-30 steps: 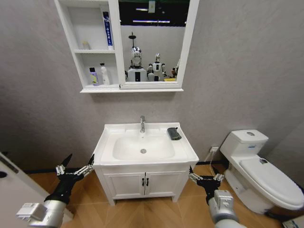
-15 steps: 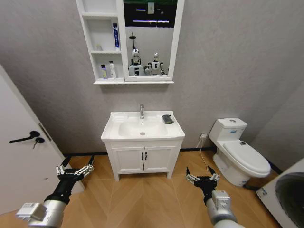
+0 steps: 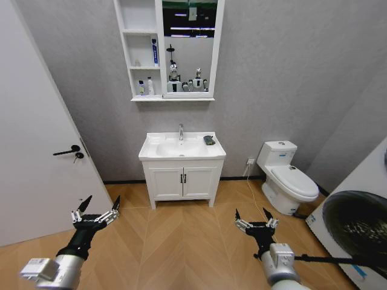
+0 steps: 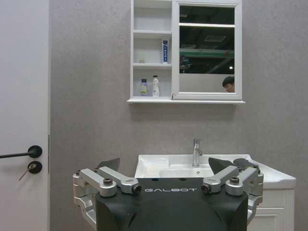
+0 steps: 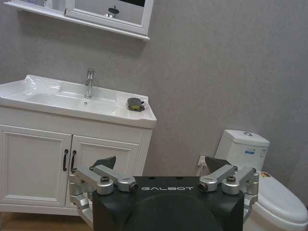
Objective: Move facial cleanser and shampoo from washbasin to cabinet, then wipe washbasin with towel.
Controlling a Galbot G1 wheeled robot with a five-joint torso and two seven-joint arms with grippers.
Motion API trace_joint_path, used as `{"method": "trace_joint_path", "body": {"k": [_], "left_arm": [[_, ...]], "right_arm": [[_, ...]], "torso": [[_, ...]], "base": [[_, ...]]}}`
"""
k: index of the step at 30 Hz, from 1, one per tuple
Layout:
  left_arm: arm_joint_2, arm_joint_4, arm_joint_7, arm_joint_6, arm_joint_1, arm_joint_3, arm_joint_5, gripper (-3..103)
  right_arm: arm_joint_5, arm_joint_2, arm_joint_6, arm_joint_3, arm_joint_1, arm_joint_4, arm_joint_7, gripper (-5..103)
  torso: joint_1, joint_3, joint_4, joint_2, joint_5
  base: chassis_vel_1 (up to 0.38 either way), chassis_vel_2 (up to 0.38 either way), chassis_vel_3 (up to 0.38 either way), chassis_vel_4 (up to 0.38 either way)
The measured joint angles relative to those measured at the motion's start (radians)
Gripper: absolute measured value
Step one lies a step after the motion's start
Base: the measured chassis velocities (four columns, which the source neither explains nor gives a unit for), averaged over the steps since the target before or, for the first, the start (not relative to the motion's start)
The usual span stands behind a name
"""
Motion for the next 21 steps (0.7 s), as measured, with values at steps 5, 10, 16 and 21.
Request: {"method": "trace_joint_path", "body": {"k": [5, 10, 16, 21], "left_arm": [[0.000, 0.000, 0.002, 0.000, -0.001, 0.001, 0.000, 100], [0.000, 0.000, 0.002, 0.000, -0.001, 0.001, 0.000, 100], [0.000, 0.000, 0.002, 0.000, -0.001, 0.001, 0.000, 100], [0.000, 0.000, 0.002, 0.000, -0.001, 0.001, 0.000, 100]], "right_arm": [[-0.002, 0.000, -0.007, 0.004, 0.000, 0.000, -0.004, 100], [-0.002, 0.000, -0.010, 0.004, 0.002, 0.000, -0.005, 100], [-0.002, 0.000, -0.010, 0.004, 0.002, 0.000, -0.005, 100], [-0.002, 0.000, -0.011, 0.004, 0.001, 0.000, -0.005, 100]], "torso": [[0.002, 0.001, -0.0016, -0.002, 0.0017], [0.003, 0.001, -0.0002, -0.002, 0.0019], [0.002, 0.001, -0.0006, -0.002, 0.0013], [0.001, 0.001, -0.0006, -0.001, 0.0013]], "base": [[0.009, -0.008, -0.089, 0.037], [-0.036, -0.009, 0.101, -0.010], [0.016, -0.004, -0.017, -0.004], [0.000, 0.000, 0.000, 0.000]]}}
